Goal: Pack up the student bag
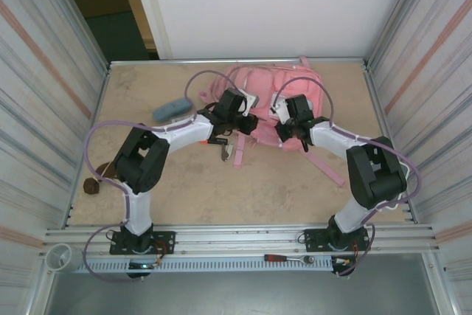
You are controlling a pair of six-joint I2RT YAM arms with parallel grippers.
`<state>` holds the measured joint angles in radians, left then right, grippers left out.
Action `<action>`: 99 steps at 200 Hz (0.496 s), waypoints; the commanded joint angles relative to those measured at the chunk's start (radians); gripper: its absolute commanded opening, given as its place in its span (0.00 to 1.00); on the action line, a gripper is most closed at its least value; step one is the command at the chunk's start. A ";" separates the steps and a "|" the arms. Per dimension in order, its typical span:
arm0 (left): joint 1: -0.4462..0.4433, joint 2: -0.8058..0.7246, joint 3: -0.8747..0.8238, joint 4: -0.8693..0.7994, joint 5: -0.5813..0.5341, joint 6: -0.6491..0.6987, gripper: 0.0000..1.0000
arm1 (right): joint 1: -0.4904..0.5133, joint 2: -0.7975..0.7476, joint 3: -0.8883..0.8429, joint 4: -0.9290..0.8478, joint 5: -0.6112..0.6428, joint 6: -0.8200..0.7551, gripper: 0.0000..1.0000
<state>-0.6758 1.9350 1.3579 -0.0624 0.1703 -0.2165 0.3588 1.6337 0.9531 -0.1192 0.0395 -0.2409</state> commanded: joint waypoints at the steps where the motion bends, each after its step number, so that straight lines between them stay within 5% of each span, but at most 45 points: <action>1: 0.045 -0.090 -0.005 -0.036 -0.090 0.046 0.00 | -0.082 -0.046 -0.024 -0.097 0.160 0.121 0.00; 43: 0.087 -0.096 -0.003 -0.084 -0.135 0.089 0.00 | -0.115 -0.085 -0.029 -0.100 0.133 0.145 0.00; 99: 0.076 -0.074 0.000 -0.071 -0.042 0.065 0.00 | -0.091 -0.113 -0.008 -0.087 0.048 0.151 0.01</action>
<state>-0.6083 1.8946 1.3579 -0.0921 0.1108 -0.1570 0.2810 1.5681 0.9360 -0.1936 0.0547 -0.1665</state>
